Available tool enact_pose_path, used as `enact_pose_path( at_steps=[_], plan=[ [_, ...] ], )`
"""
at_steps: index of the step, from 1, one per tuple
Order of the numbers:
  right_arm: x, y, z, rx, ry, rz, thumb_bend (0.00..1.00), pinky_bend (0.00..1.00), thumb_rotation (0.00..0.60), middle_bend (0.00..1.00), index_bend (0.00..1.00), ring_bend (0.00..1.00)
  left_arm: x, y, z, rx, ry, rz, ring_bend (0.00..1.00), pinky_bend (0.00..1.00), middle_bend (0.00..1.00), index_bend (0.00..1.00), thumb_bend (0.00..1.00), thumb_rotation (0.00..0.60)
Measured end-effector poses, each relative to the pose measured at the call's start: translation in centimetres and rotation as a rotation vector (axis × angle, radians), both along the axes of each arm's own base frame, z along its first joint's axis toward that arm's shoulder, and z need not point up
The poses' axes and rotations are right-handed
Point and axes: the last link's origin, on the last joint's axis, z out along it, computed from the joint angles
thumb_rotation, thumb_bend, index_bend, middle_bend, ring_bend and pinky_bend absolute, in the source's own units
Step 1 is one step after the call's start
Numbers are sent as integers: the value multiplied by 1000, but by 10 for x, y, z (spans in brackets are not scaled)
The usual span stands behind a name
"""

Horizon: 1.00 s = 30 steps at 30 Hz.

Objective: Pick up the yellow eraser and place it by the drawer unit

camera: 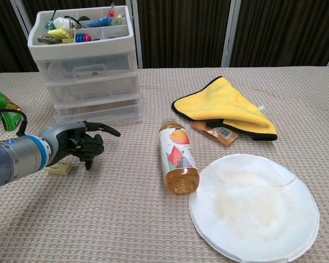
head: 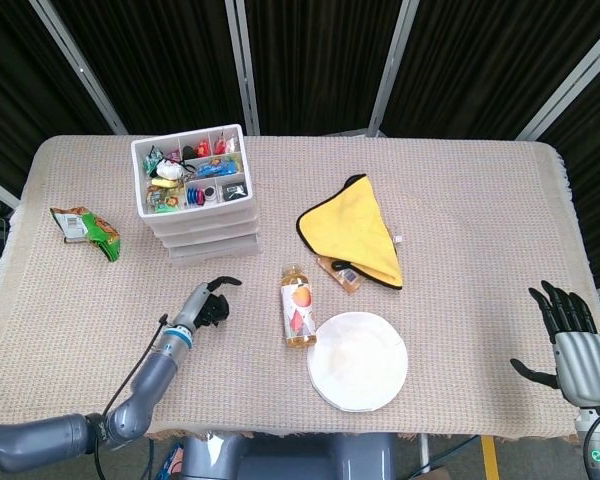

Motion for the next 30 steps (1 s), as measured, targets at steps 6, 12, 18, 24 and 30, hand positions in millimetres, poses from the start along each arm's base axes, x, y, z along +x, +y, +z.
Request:
enact_pose_path(
  at_steps=[6,12,18,24,30],
  plan=[
    [0,0,0,1,0,2,0,0,600,0,80,0,9,7,18,167,257,-219,870,668,945,240,1000,600],
    [0,0,0,1,-1,1,0,0,600,0,80,0,17,16,31,267,440,-318,903,699,993,245,1000,600],
    [1,0,-1,2,-3,0,0,0,600,0,80,0,18,25,35,245,620,-339,914,707,1000,247,1000,600],
    [0,0,0,1,-5,-2,0,0,600,0,80,0,14,32,36,173,746,-284,916,708,1000,246,1000,600],
    [0,0,0,4,-6,-5,0,0,600,0,80,0,11,41,36,170,787,-247,915,708,1000,245,1000,600]
  ],
)
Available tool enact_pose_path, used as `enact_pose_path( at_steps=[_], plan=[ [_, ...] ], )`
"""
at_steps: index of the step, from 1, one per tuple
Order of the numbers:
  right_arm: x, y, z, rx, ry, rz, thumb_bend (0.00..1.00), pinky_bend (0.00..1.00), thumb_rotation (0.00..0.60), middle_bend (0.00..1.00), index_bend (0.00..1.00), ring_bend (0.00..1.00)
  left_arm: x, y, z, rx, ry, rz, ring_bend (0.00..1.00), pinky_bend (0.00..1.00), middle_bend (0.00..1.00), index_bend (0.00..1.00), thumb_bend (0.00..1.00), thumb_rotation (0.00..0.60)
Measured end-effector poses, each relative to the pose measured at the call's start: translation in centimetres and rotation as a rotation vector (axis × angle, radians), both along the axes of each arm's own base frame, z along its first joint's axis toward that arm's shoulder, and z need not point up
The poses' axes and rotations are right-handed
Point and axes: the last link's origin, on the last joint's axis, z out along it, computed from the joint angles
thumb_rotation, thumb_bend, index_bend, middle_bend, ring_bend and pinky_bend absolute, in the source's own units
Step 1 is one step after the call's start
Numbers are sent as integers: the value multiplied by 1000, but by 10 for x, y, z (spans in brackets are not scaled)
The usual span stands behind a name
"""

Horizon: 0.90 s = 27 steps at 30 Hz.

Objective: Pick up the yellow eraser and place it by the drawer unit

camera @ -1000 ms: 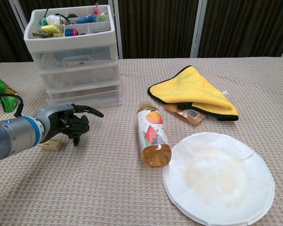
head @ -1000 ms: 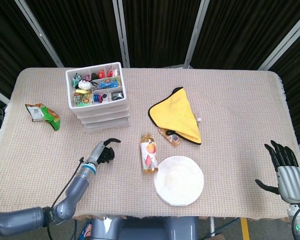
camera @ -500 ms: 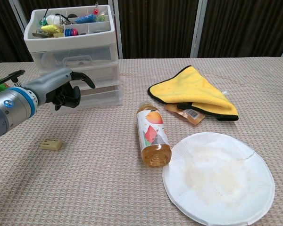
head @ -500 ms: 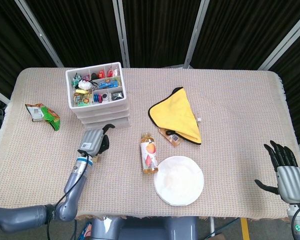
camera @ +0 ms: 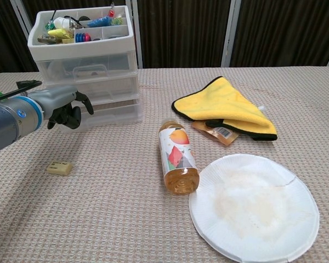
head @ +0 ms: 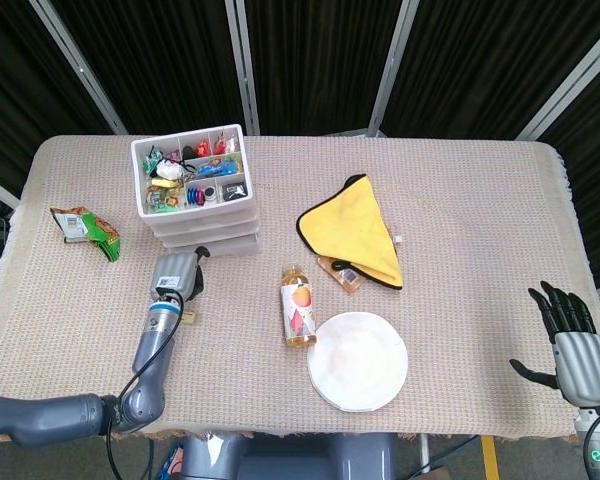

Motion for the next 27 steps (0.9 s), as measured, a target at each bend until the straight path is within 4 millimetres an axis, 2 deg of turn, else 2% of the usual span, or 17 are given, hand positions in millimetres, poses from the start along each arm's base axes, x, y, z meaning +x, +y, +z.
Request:
enact_pose_path(
  at_steps=[9,18,27],
  plan=[
    [0,0,0,1,2,-1,0,0,600,0,80,0,-4,1,2,18,-3,-1,915,708,1000,244,1000,600],
    [0,0,0,0,2,-1,0,0,600,0,80,0,2,-3,5,20,-54,-24,915,708,1000,244,1000,600],
    [0,0,0,1,0,-3,0,0,600,0,80,0,-7,1,4,38,-28,-13,916,708,1000,245,1000,600]
  ],
)
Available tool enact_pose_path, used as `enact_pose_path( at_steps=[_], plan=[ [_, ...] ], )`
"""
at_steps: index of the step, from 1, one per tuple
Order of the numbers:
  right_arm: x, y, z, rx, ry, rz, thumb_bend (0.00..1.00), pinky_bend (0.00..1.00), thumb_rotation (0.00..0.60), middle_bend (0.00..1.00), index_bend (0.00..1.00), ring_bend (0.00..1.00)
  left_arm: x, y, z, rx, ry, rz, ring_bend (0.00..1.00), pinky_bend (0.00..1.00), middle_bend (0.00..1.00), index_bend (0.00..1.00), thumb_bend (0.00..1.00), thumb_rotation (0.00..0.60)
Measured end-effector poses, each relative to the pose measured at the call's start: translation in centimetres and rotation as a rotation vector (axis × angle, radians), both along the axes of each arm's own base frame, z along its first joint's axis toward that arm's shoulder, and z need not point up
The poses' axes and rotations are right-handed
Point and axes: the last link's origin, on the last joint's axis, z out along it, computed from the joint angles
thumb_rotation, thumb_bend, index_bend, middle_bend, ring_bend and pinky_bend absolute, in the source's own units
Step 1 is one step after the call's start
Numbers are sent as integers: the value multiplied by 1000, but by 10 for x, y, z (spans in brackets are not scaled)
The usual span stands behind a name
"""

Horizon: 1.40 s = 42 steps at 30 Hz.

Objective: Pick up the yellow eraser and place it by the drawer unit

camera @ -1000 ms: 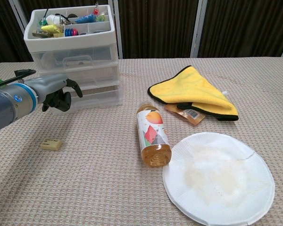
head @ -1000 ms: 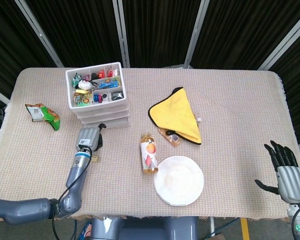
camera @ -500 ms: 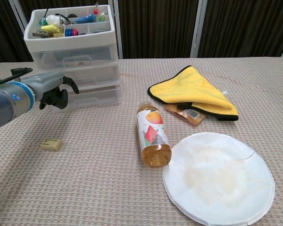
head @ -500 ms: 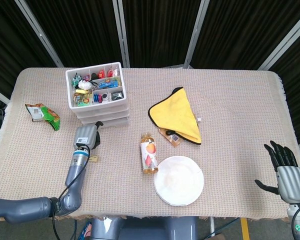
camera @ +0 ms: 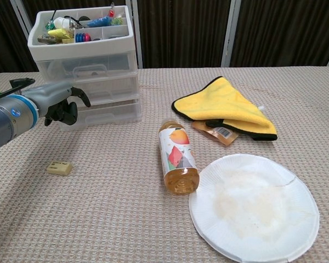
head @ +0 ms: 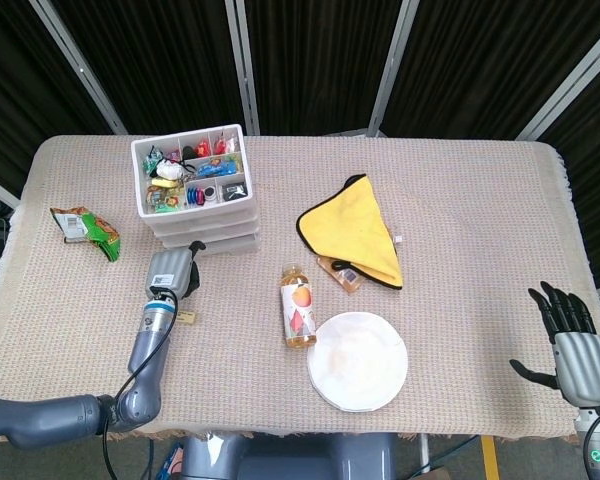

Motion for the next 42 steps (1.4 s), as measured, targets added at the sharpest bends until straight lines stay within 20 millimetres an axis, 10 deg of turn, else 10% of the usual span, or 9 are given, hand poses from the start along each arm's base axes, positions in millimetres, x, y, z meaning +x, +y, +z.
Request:
enact_pose_path(
  at_steps=[42],
  plan=[
    [0,0,0,-2,-2,-7,2,0,600,0,81,0,-8,-34,-5,-137,-54,33,915,708,1000,366,1000,600]
  ],
)
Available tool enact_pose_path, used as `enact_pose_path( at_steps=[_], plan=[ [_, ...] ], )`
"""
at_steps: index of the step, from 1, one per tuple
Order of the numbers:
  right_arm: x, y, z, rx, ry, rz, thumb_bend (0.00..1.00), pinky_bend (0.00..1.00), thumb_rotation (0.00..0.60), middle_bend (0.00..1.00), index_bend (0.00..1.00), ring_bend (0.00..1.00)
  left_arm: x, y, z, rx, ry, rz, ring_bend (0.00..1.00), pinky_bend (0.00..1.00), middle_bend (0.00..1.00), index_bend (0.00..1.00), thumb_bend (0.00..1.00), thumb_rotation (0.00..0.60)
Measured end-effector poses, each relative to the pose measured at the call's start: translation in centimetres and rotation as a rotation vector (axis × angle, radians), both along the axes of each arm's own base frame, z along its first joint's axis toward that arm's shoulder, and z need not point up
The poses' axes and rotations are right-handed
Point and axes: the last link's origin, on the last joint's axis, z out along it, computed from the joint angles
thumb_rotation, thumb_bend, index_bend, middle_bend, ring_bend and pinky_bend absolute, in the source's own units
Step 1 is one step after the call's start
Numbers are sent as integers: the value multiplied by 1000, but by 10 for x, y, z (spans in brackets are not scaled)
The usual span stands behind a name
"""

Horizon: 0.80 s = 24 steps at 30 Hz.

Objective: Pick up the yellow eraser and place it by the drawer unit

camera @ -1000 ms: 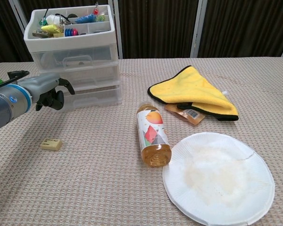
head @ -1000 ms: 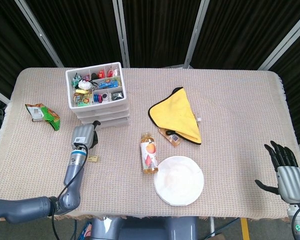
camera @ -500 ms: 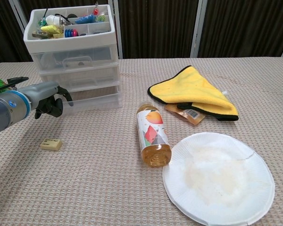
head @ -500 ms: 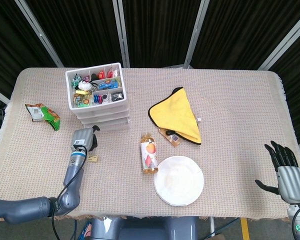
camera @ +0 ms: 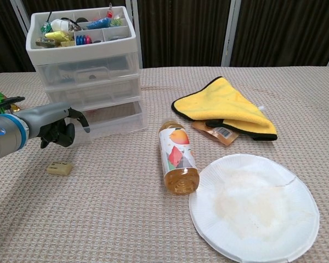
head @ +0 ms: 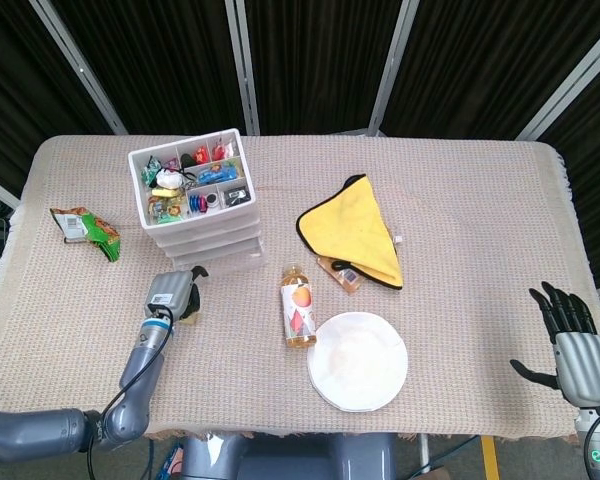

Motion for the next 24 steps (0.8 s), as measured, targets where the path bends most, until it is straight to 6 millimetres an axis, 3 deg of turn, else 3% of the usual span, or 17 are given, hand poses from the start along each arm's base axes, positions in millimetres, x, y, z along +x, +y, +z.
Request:
enact_pose_path(
  at_steps=[15,17,21,24],
  plan=[
    [0,0,0,0,-2,-6,5,0,600,0,81,0,-10,-16,2,-37,11,-5,912,708,998,322,966,600],
    [0,0,0,0,-1,-6,6,0,600,0,80,0,-9,-17,2,-39,7,-11,908,707,995,276,860,600],
    [0,0,0,-1,-1,-6,5,0,600,0,80,0,-5,-18,5,-35,-2,-34,892,701,978,183,521,600],
    [0,0,0,-2,0,-6,5,0,600,0,81,0,-3,-17,7,-24,-4,-55,883,693,966,152,337,600]
  ],
)
